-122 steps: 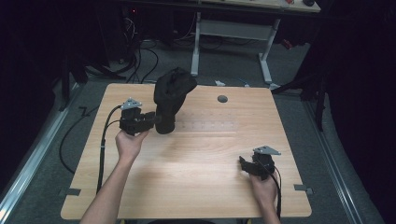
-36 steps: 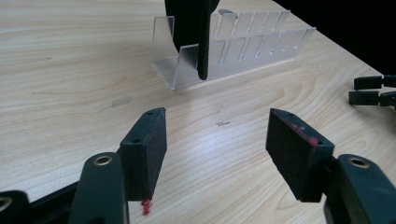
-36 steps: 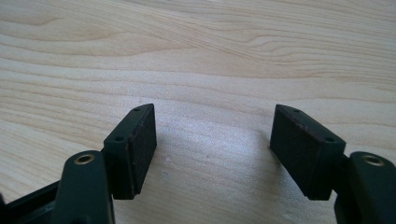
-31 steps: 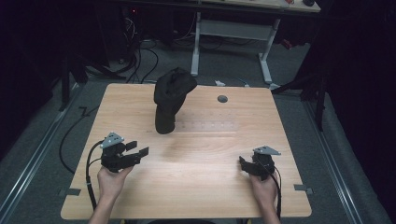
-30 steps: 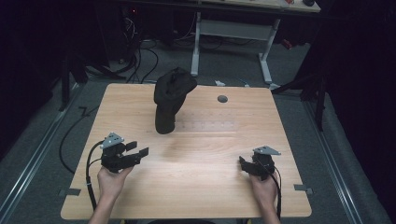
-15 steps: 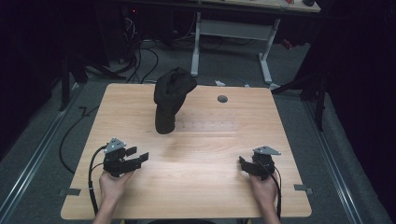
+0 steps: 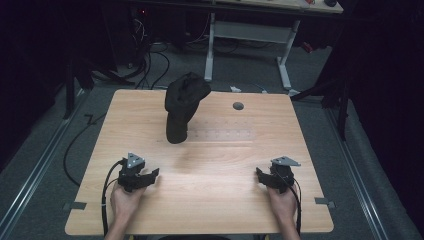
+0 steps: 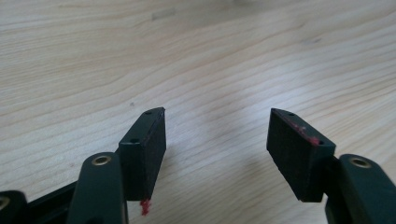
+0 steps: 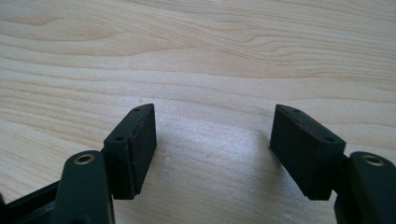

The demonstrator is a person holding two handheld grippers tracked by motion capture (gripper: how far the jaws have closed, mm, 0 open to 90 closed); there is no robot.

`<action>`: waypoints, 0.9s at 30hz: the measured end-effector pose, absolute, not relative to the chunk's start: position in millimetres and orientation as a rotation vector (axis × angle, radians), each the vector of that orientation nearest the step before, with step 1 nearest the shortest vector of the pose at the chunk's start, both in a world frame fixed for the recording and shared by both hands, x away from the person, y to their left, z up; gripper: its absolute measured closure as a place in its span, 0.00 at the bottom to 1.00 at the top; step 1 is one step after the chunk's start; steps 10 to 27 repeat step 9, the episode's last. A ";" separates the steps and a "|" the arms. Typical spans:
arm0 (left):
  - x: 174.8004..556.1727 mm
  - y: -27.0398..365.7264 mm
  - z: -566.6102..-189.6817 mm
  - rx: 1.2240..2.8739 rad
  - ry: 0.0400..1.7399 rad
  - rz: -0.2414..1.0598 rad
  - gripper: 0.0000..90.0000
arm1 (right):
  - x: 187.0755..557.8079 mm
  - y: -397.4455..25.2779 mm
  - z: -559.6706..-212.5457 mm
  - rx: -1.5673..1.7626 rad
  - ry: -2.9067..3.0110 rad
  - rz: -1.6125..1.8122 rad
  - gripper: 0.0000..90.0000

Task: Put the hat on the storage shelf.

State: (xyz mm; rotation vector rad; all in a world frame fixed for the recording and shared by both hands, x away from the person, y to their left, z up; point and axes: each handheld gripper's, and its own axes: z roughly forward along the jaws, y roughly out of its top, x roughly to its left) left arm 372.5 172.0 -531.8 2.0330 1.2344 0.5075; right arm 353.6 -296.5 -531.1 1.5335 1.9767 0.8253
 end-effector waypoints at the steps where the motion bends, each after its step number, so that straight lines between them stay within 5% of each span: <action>1: 372.1 171.6 -534.7 2.032 1.222 0.526 0.41 | 353.5 -296.4 -531.1 1.533 1.977 0.826 0.35; 27: 371.5 172.1 -536.2 2.013 1.227 0.527 0.39 | 353.4 -296.4 -531.1 1.533 1.977 0.827 0.35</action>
